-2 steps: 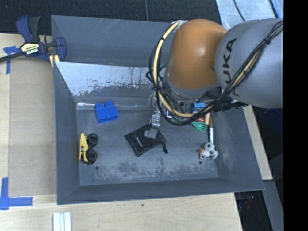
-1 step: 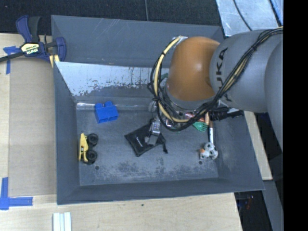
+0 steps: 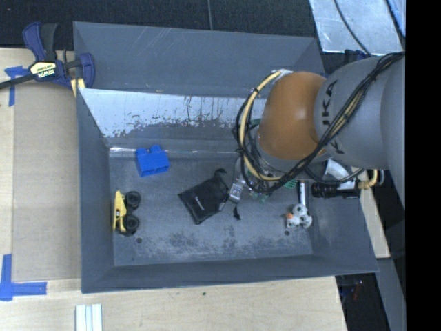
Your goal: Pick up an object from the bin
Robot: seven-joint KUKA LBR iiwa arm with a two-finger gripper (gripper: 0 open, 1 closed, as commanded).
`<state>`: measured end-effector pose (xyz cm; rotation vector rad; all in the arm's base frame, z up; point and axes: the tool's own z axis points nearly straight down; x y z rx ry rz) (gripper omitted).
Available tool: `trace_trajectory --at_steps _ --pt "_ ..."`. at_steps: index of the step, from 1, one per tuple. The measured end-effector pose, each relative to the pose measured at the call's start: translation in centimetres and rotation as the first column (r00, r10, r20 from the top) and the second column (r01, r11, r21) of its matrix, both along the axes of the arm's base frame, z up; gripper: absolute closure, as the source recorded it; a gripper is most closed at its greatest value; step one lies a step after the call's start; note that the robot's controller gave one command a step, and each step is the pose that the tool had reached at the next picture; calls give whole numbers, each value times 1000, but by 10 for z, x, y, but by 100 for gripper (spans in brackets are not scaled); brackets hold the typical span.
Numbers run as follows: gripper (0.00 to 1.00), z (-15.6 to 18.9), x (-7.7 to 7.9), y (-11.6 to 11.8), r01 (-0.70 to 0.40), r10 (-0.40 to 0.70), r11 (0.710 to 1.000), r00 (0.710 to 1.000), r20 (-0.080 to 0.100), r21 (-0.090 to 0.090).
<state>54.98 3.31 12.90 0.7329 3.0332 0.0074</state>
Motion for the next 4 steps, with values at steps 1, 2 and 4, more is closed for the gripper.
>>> trace_trajectory --at_steps 1,2,4 --pt "0 -51 24 9 25 -25 1000 1000 -1 0" --pt "0 -60 14 43 42 -42 999 999 5 -2" --pt "0 -58 20 82 135 -135 991 991 5 1"
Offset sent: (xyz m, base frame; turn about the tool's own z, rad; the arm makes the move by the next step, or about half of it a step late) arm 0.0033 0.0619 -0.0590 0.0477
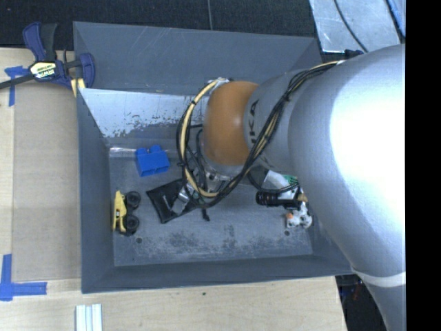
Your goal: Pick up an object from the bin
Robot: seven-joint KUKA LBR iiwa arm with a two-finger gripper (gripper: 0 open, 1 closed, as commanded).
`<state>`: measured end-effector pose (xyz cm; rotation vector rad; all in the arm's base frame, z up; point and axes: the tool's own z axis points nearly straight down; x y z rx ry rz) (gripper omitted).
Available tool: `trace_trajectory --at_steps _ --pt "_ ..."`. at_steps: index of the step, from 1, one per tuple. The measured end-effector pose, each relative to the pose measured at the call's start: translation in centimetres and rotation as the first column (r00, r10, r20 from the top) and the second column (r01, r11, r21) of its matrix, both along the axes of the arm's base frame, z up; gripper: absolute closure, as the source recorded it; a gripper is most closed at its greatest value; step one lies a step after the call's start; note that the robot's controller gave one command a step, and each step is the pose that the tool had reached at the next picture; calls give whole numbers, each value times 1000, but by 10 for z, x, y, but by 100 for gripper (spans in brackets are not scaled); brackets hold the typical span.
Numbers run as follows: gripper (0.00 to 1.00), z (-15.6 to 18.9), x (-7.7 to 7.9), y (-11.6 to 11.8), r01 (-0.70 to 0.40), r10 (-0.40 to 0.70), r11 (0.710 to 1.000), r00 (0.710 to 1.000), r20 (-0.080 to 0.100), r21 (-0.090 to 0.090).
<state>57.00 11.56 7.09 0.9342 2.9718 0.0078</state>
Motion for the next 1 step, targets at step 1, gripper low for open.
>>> trace_trajectory --at_steps 1 --pt "0 0 -6 5 -3 3 1000 1000 2 1"
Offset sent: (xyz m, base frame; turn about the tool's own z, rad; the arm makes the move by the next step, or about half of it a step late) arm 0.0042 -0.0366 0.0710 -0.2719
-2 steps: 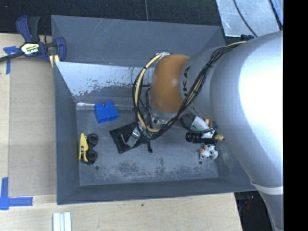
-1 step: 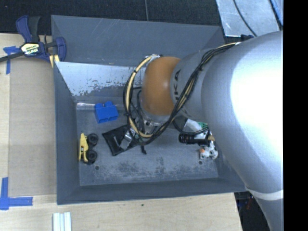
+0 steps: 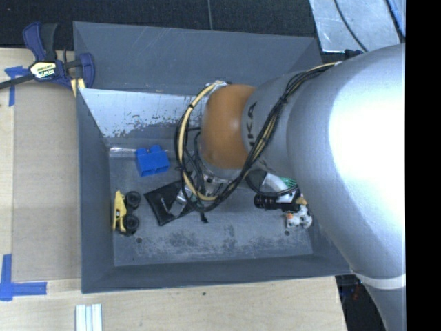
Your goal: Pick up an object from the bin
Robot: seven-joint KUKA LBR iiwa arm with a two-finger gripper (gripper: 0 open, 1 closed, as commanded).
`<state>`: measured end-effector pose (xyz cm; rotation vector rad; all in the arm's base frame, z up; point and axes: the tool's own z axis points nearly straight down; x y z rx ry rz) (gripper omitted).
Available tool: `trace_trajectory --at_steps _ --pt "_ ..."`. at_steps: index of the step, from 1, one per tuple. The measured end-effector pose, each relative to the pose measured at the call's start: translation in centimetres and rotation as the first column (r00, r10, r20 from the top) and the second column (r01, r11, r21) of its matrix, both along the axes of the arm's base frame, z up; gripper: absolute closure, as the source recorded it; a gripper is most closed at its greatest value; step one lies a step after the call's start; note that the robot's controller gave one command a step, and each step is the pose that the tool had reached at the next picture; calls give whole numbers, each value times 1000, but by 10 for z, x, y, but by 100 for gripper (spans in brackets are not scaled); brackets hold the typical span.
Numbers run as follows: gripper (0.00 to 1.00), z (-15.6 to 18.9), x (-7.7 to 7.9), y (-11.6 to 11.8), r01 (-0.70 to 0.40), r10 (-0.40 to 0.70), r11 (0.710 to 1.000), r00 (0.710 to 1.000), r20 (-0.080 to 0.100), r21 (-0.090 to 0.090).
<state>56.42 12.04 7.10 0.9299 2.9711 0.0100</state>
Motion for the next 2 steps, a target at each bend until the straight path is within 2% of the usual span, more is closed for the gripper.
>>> trace_trajectory --at_steps 1,2 --pt "0 7 -2 -4 134 -134 991 991 -5 4" --pt "100 2 -2 37 -17 17 1000 1000 3 0"
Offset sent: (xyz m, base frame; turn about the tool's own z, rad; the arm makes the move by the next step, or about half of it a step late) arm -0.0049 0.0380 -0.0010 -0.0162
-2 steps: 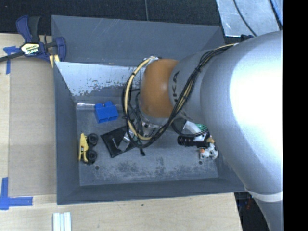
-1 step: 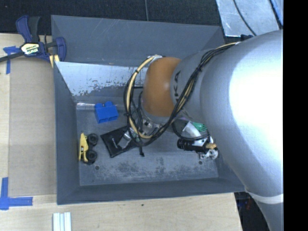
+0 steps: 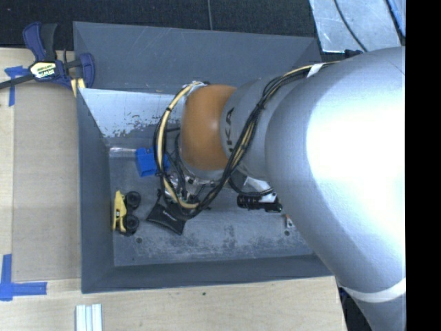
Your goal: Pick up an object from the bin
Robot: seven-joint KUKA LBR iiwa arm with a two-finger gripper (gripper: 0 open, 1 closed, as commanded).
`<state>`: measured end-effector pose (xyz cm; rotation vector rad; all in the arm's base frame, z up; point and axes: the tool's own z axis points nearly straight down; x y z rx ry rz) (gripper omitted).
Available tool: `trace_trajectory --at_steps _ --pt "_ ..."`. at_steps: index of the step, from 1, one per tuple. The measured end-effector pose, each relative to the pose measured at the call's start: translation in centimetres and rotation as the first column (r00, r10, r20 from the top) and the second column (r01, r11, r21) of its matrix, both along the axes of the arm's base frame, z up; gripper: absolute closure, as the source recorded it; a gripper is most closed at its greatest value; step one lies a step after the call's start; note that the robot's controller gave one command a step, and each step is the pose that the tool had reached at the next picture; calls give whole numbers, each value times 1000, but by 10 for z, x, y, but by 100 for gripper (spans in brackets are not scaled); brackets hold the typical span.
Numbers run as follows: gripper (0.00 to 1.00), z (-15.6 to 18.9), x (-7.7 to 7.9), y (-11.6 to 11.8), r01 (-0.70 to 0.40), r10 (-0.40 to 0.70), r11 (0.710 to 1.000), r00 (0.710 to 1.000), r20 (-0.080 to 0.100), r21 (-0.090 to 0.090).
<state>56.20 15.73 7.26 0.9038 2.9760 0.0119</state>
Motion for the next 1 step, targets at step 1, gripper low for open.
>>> trace_trajectory --at_steps 1 --pt "100 0 0 0 0 0 1000 1000 0 0"
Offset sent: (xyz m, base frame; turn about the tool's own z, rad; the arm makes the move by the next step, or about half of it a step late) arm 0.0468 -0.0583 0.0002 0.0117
